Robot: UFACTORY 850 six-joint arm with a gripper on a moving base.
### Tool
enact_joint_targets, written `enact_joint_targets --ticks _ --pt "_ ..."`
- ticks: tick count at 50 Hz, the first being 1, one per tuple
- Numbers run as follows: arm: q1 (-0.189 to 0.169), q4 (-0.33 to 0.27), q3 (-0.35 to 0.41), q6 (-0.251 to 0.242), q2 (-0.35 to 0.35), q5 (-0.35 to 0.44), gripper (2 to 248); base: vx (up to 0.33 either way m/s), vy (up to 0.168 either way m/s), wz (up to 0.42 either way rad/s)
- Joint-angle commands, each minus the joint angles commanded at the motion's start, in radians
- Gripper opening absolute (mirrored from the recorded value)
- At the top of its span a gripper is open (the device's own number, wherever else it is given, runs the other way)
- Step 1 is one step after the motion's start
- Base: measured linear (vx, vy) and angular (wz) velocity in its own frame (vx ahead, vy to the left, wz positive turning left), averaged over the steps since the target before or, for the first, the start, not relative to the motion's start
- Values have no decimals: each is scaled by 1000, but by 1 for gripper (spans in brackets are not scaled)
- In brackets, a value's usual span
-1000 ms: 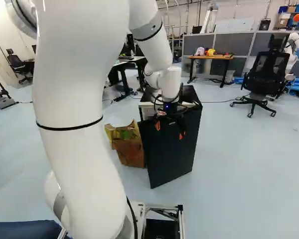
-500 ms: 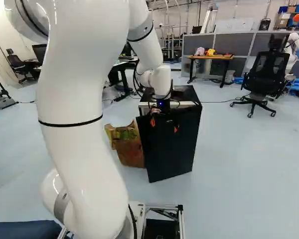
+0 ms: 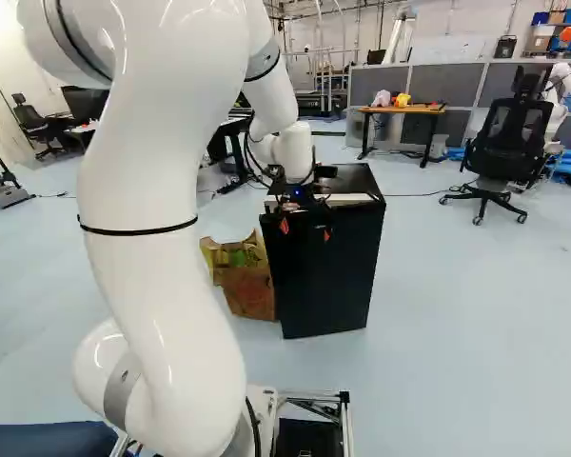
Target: Grab a drink from the fridge
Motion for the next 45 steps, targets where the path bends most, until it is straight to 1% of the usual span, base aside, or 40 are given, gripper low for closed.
enact_joint_targets --ticks 20,45 --pt "37 -1 -35 0 -25 56 247 0 0 0" --pt "38 -1 -35 0 -26 118 247 0 0 0"
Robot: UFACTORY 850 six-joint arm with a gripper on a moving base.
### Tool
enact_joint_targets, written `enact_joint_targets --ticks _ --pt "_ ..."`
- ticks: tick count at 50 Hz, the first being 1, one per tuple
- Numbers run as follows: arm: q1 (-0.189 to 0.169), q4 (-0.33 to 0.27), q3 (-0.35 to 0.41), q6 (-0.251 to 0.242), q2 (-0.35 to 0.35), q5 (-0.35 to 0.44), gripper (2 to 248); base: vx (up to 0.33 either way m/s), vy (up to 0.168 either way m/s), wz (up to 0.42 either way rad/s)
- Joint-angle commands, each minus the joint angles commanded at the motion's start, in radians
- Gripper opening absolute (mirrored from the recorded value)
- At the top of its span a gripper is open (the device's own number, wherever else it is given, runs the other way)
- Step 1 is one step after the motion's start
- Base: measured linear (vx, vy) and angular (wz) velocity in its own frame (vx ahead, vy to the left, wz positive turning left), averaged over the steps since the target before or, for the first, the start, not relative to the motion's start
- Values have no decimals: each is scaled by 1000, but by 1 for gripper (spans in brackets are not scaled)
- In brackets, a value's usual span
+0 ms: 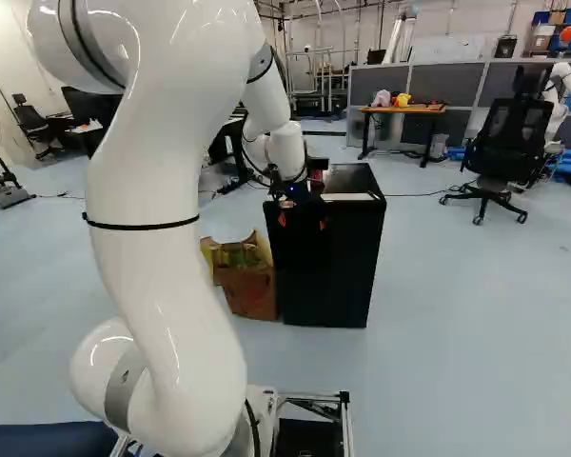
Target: Grab a drink from the fridge
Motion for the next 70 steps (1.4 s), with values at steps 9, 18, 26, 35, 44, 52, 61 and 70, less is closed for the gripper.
enact_joint_targets --ticks 9,18,26,35,44,52,61,70 --pt "0 0 0 0 0 20 247 0 0 0" --pt "0 0 0 0 0 46 247 0 0 0" --pt "0 0 0 0 0 71 247 0 0 0" --pt "0 0 0 0 0 96 247 0 0 0" --pt "0 0 0 0 0 115 247 0 0 0" --pt "-1 0 9 0 7 115 247 0 0 0" --pt "-3 0 49 0 38 115 247 0 0 0" --pt "-5 0 95 0 73 115 247 0 0 0"
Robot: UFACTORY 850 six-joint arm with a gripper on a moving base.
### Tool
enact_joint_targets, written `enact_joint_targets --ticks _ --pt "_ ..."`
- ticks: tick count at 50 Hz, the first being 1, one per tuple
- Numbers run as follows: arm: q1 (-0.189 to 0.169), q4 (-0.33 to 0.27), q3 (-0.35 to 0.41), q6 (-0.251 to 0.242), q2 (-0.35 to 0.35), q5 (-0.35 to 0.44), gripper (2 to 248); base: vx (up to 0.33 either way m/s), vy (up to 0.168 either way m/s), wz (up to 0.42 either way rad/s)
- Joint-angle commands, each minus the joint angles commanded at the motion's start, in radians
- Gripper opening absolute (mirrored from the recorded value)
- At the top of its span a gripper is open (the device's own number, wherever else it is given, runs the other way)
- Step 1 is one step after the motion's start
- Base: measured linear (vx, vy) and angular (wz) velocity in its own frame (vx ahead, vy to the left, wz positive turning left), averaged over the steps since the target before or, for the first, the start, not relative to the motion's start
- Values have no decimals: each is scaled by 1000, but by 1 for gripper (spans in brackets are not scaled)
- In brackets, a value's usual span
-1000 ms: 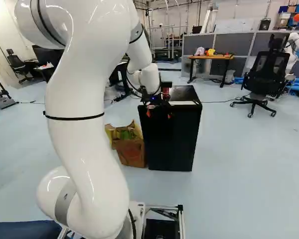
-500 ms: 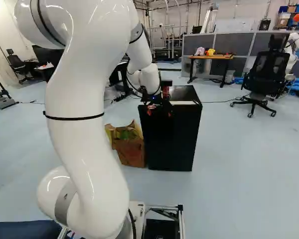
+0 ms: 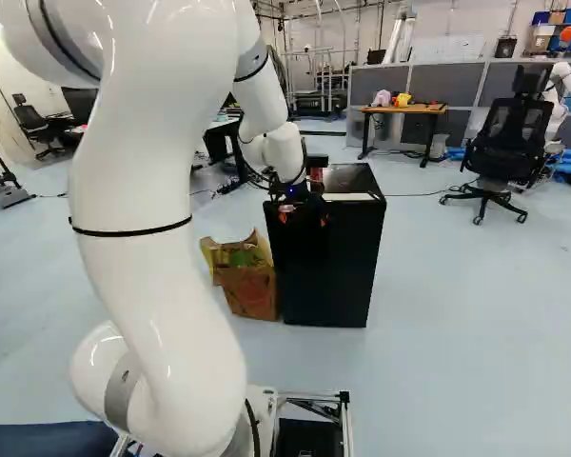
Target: Grab a drink from the fridge
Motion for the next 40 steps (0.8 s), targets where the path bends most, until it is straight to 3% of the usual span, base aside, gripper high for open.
enact_joint_targets --ticks 13,40 --pt "-4 0 68 0 54 32 247 0 0 0" --pt "-7 0 210 0 175 207 247 0 0 0"
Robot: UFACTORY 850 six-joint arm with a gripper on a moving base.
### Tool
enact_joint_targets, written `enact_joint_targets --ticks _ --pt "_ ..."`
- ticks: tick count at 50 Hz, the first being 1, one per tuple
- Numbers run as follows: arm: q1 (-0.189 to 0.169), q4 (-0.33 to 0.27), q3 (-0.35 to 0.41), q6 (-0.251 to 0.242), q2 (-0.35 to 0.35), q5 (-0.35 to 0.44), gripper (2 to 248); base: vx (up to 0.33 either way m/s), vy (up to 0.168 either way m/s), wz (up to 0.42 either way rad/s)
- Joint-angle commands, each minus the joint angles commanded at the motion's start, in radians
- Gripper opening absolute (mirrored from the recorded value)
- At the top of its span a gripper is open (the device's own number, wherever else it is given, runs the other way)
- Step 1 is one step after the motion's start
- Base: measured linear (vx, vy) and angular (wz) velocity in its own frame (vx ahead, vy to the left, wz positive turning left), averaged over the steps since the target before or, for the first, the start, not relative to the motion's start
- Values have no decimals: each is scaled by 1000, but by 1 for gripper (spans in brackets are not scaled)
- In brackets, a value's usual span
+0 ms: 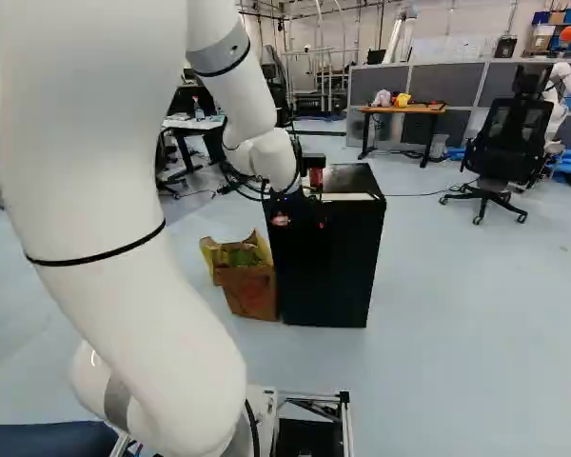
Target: Grab a drink from the fridge
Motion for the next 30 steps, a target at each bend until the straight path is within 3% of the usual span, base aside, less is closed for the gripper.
enact_joint_targets --ticks 15,30 --pt "4 0 69 0 62 109 247 0 0 0" --pt "11 0 83 0 75 225 247 0 0 0"
